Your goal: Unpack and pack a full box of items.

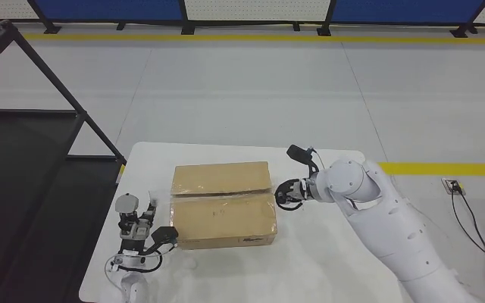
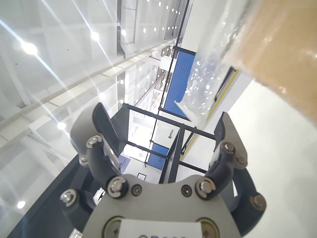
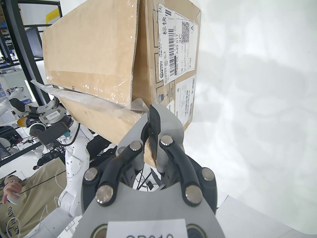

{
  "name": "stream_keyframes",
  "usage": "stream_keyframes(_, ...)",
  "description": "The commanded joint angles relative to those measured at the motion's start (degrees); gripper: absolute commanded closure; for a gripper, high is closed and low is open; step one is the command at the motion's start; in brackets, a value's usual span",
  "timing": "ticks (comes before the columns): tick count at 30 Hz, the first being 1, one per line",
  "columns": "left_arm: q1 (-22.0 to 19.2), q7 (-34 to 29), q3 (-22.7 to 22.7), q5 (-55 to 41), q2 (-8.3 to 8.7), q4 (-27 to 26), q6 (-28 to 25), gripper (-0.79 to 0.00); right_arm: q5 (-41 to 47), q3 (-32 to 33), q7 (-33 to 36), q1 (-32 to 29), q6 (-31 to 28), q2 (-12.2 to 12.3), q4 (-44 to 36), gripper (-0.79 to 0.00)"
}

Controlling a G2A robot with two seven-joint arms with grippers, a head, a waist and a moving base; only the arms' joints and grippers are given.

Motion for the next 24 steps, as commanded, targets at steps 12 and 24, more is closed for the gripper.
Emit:
stream_keyframes(12, 0.7, 0.1, -2.2, -1.7, 0.54, -2.9, -0.6, -0.785, -0.1, 1.2, -0.1, -1.1, 0.0, 0.5, -1.6, -0.785)
stream_keyframes(24, 1.3, 6.8, -3.2, -6.3, 0.91, -3.6, 5.6, -0.785, -2.7, 6.8, -8.2, -8.9, -8.9, 2.5, -14.1, -0.785)
